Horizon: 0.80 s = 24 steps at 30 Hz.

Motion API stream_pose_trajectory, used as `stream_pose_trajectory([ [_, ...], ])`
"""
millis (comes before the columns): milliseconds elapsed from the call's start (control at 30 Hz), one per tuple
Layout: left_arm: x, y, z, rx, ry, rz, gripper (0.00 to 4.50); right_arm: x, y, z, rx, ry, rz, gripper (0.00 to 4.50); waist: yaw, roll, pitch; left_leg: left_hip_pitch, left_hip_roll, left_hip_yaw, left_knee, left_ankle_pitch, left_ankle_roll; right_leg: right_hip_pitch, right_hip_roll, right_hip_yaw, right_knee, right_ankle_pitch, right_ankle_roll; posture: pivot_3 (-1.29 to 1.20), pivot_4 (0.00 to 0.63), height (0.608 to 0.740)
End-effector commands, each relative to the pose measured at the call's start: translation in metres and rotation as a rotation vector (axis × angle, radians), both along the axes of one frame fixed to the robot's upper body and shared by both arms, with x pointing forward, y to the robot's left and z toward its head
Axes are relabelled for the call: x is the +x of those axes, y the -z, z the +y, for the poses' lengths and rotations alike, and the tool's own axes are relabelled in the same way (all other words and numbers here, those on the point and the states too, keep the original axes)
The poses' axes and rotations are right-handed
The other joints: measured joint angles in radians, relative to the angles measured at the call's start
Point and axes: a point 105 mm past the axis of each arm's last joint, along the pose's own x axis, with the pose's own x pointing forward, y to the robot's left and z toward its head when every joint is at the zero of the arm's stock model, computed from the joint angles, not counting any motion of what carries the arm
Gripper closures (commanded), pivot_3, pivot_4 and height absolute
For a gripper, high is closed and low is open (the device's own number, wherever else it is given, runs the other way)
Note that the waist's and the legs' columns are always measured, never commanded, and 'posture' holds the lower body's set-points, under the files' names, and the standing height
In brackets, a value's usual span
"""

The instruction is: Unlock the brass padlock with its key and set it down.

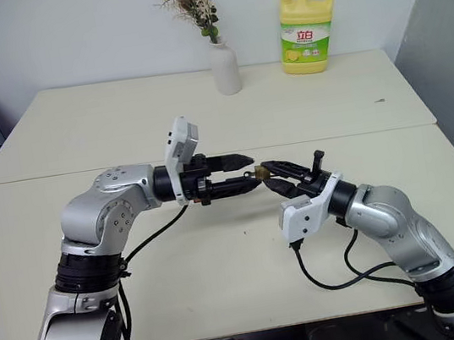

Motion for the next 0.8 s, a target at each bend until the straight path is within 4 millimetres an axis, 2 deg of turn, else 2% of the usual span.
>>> stream_pose_trajectory([
  [33,-0.0052,-0.0128,-0.0071,-0.019,0.03,-0.057,1.41,-0.0056,-0.0118,0.0043,0.017,-0.03,-0.048,3.56,0.0,0.0,0.0,0.0,0.0,0.0,0.0,0.0,0.0,0.0,0.0,0.0,0.0,0.0,0.0,0.0,0.15,0.74],
  [167,-0.0051,-0.0147,-0.0095,-0.03,0.037,-0.045,1.41,-0.0059,-0.0119,0.0053,0.016,-0.032,-0.049,3.56,0.0,0.0,0.0,0.0,0.0,0.0,0.0,0.0,0.0,0.0,0.0,0.0,0.0,0.0,0.0,0.0,0.15,0.74],
  [267,-0.0032,-0.0151,-0.0103,-0.033,0.031,-0.041,1.94,-0.0062,-0.012,0.0059,0.013,-0.034,-0.052,3.56,0.0,0.0,0.0,0.0,0.0,0.0,0.0,0.0,0.0,0.0,0.0,0.0,0.0,0.0,0.0,0.0,0.15,0.74],
  [467,-0.0026,-0.0132,-0.0107,-0.031,0.029,-0.03,3.84,-0.0066,-0.0123,0.0064,0.011,-0.036,-0.055,3.56,0.0,0.0,0.0,0.0,0.0,0.0,0.0,0.0,0.0,0.0,0.0,0.0,0.0,0.0,0.0,0.0,0.15,0.74],
  [533,-0.0026,-0.0127,-0.0107,-0.03,0.031,-0.029,4.34,-0.0069,-0.0129,0.0067,0.01,-0.038,-0.062,3.56,0.0,0.0,0.0,0.0,0.0,0.0,0.0,0.0,0.0,0.0,0.0,0.0,0.0,0.0,0.0,0.0,0.15,0.74],
  [800,-0.0044,-0.0087,-0.0085,-0.019,0.043,-0.027,4.34,-0.006,-0.0137,0.0061,0.01,-0.033,-0.07,3.56,0.0,0.0,0.0,0.0,0.0,0.0,0.0,0.0,0.0,0.0,0.0,0.0,0.0,0.0,0.0,0.0,0.15,0.74],
])
